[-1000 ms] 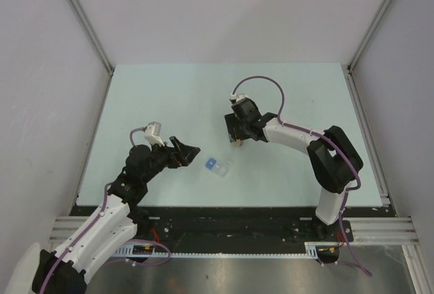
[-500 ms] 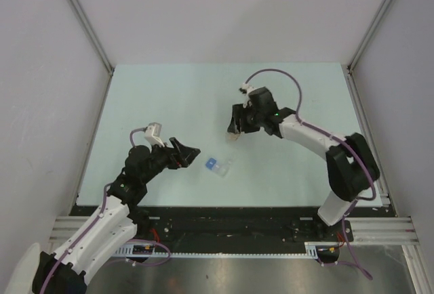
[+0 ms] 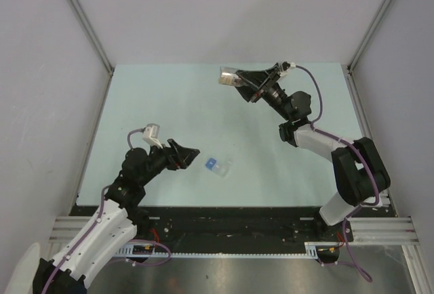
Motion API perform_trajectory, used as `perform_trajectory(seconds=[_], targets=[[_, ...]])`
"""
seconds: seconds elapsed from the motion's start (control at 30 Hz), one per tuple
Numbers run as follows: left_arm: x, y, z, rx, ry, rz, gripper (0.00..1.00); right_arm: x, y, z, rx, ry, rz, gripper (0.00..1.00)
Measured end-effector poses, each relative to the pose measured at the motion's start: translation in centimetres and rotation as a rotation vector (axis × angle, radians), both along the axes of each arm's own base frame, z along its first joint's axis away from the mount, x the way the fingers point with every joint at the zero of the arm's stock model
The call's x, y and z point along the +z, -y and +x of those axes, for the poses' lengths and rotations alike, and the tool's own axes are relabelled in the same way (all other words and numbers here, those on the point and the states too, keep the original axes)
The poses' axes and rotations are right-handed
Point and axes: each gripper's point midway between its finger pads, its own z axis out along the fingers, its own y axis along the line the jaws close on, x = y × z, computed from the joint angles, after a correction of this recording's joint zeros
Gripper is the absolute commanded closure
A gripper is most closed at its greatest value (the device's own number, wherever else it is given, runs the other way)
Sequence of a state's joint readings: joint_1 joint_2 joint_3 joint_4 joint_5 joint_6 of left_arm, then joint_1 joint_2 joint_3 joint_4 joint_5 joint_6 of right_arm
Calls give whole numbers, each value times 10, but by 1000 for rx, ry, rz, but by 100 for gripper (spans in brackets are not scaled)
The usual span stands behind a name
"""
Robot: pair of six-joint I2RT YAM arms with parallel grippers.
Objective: Sort the pills into containers
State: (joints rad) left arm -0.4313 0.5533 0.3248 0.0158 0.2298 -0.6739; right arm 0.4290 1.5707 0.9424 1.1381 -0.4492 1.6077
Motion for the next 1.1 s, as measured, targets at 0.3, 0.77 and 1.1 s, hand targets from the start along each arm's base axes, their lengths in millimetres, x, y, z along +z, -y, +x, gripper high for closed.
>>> perform_trajectory(seconds=[0.3,0.77,1.1], targets=[[4,1,-5,-17,18,-16,14,14,11,0,75,-91,162,100],[40,5,-17,-85,129,-33,15,44,27,-42,-101,170,-313,100],[130,8,-44,-219,486,21,18,-18,51,-55,-140,153,-869,100]])
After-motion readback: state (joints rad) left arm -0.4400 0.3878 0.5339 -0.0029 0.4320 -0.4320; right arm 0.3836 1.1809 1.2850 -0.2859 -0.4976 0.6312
